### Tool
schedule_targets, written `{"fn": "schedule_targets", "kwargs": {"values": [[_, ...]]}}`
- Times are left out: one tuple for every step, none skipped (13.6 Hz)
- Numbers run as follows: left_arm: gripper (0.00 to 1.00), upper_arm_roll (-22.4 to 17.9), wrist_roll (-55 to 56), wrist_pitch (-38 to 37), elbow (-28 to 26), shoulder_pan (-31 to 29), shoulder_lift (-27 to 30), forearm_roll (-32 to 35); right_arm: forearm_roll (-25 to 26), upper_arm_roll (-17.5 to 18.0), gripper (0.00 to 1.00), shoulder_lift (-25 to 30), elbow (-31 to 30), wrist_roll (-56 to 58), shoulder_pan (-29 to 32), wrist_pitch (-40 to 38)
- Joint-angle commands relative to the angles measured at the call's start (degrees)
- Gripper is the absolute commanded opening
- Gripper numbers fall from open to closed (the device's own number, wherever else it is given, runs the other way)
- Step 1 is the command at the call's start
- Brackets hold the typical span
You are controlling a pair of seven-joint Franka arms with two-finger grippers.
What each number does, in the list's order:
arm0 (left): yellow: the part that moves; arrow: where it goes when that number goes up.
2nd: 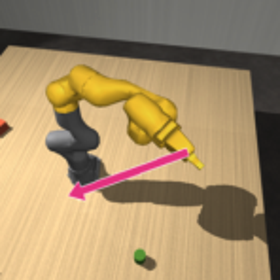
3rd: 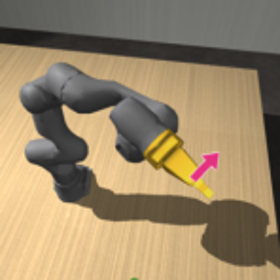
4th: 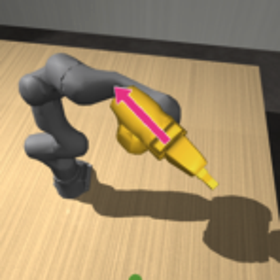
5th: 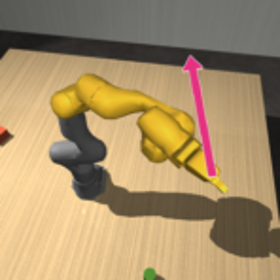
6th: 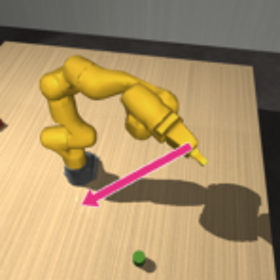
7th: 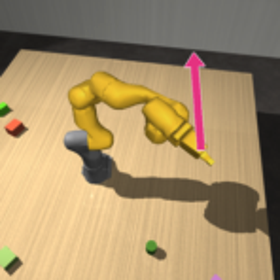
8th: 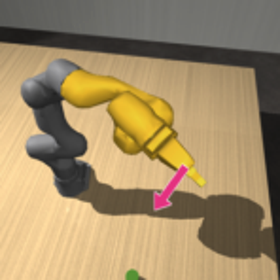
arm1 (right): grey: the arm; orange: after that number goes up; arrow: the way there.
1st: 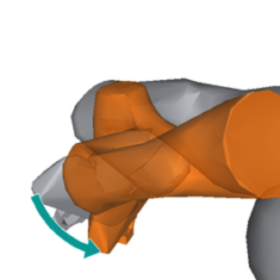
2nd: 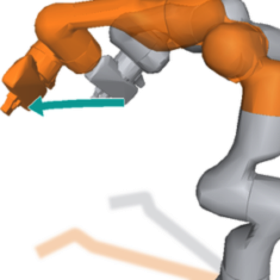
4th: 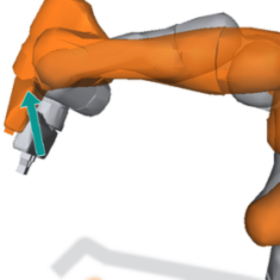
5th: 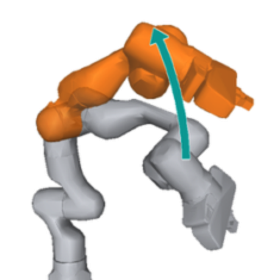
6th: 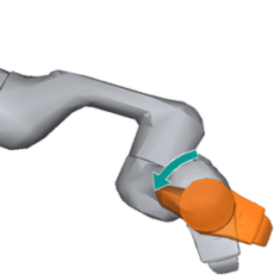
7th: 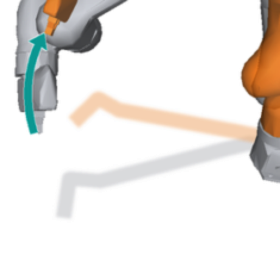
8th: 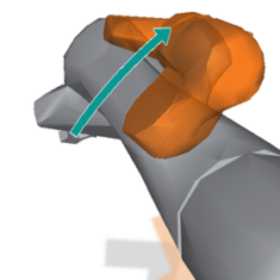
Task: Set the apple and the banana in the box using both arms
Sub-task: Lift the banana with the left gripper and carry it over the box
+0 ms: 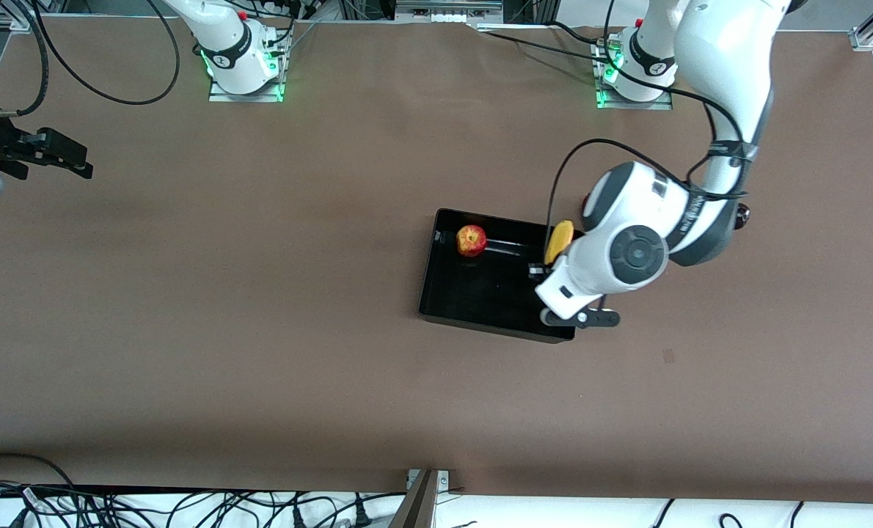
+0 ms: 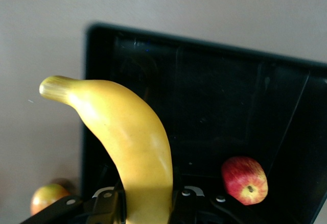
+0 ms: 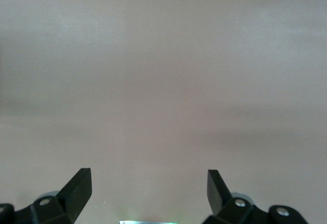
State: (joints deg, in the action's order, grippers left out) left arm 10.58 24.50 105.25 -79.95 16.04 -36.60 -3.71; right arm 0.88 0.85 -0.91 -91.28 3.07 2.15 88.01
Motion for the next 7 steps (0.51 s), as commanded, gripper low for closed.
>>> {"fn": "schedule_targets", "kwargs": {"values": [[0.02,1.01,0.46,0.83,-0.21,1.18,-2.76,-1.31,0.79,0.03,1.00,0.65,-0.04,0.27,0.05,-0.56],[0.02,1.02,0.46,1.88,-0.30,1.97,-3.73,-1.30,0.79,0.03,1.00,0.65,-0.04,0.27,0.05,-0.56],[0.02,1.10,0.38,3.02,-0.65,2.24,-4.61,-1.22,0.79,0.20,1.00,0.65,-0.04,0.27,0.05,-0.56],[0.02,1.11,0.20,3.64,-1.00,2.85,-5.23,-1.13,0.79,0.38,1.00,0.73,-0.04,0.27,0.05,-0.56],[0.02,1.19,-0.06,3.74,-1.00,3.29,-6.10,-1.04,0.79,0.47,1.00,0.74,-0.04,0.27,0.05,-0.56],[0.02,1.28,-0.41,4.09,-1.00,3.30,-6.81,-0.95,0.79,0.47,1.00,0.82,-0.04,0.27,0.05,-0.65],[0.02,1.28,-0.50,5.05,-1.00,3.30,-7.08,-0.87,0.79,0.47,1.00,0.82,-0.04,0.27,0.05,-0.65]]}}
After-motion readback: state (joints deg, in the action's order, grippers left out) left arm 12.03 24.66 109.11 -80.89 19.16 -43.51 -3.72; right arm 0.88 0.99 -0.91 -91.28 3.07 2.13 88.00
